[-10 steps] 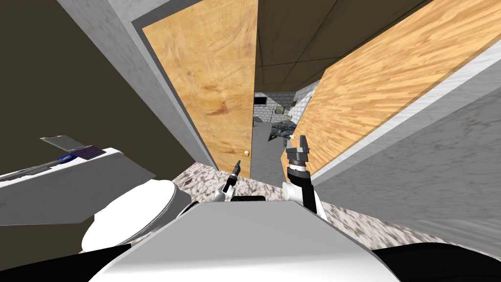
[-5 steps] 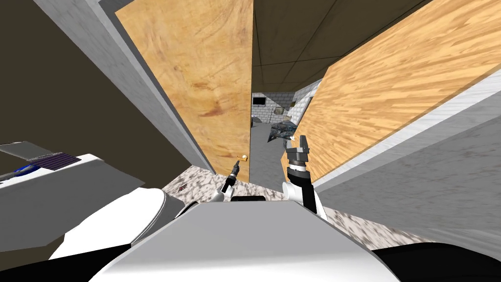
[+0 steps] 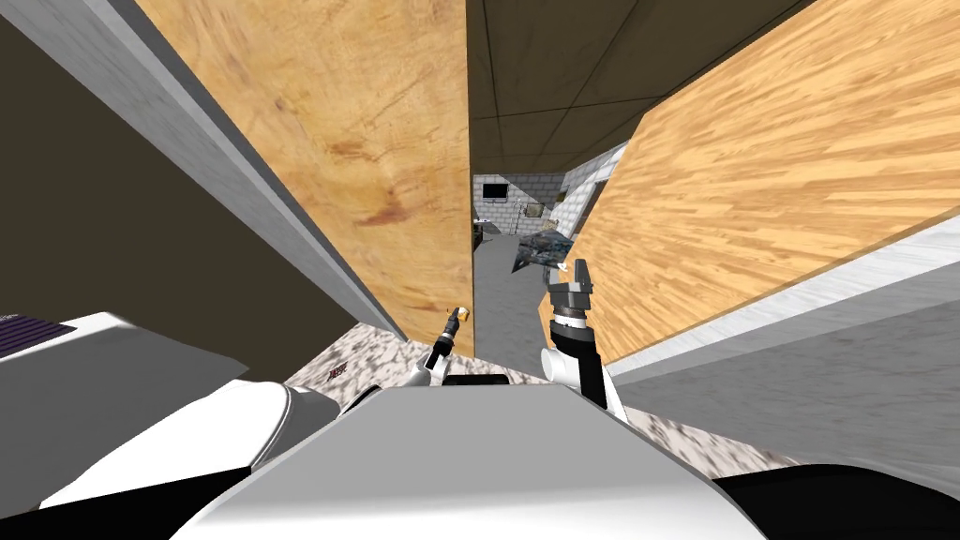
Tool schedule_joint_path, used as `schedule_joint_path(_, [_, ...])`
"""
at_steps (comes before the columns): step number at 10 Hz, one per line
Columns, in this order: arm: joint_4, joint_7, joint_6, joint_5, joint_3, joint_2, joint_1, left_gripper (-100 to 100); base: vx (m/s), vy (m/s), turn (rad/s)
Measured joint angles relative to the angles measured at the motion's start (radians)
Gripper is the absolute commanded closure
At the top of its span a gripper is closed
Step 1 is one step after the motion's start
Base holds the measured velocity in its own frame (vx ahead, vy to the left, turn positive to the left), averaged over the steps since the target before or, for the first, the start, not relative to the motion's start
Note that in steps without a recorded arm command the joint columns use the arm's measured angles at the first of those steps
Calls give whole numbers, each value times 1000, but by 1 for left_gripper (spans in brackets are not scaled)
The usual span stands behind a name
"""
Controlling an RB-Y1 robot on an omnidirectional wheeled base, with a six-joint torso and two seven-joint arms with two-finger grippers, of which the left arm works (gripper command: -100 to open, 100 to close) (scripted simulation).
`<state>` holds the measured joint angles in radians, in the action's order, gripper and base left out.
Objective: Push the door open
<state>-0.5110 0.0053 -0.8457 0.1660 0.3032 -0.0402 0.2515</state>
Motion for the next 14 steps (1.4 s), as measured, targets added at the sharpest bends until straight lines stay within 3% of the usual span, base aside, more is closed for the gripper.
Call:
schedule_joint_path(6, [-2,0,2,0,-1,-1,4,100,8,-5,1])
schedule_joint_path(9, [-25,-6,24,5,-11,-11,-21,100,139,-73,33])
schedule_joint_path(10, [15,-9,7,9,-19,-5,0,100,166,-81,12])
schedule_joint_path(13, [-4,-18,15,19,-43,-15,-6,100,193,-109,53])
schedule_joint_path(14, [22,-19,-4,25,-55,-19,5,100,185,-123,95])
